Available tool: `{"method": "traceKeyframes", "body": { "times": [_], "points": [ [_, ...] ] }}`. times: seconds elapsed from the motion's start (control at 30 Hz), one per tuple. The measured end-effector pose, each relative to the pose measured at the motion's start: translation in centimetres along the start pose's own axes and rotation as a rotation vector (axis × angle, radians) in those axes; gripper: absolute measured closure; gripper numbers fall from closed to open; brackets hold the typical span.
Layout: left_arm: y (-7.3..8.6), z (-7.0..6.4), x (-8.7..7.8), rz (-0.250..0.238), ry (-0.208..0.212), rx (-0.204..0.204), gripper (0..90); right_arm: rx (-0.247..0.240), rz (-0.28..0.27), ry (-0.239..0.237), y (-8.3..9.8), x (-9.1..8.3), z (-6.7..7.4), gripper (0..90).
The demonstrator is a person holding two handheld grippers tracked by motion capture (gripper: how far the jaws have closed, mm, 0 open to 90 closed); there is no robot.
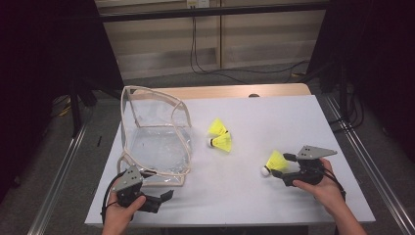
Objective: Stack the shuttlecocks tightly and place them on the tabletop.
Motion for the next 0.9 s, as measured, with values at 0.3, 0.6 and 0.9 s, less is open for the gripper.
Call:
{"method": "traceKeyframes", "body": {
  "times": [0.3, 0.6, 0.9],
  "points": [
    [-0.02, 0.00, -0.03, -0.001, -0.002, -0.003, 3.5, -0.023, 0.010, -0.008, 0.13, 0.08, 0.12, 33.0],
    [-0.05, -0.02, -0.03, -0.004, -0.001, -0.004, 3.4, -0.040, 0.016, -0.012, 0.21, 0.09, 0.16, 36.8],
    [-0.07, -0.02, -0.02, -0.006, -0.001, -0.005, 3.6, -0.060, 0.030, -0.022, 0.36, 0.18, 0.38, 41.9]
  ]
}}
Point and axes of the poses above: each handheld gripper's, and its own axes: x roughly forward along the jaws, y roughly out of its underside, z roughly to its left, the point moved 9 cm from there along x, roughly forward along the jaws, and after that the axes turned 2 degrees about -z, right-handed, at the moved point
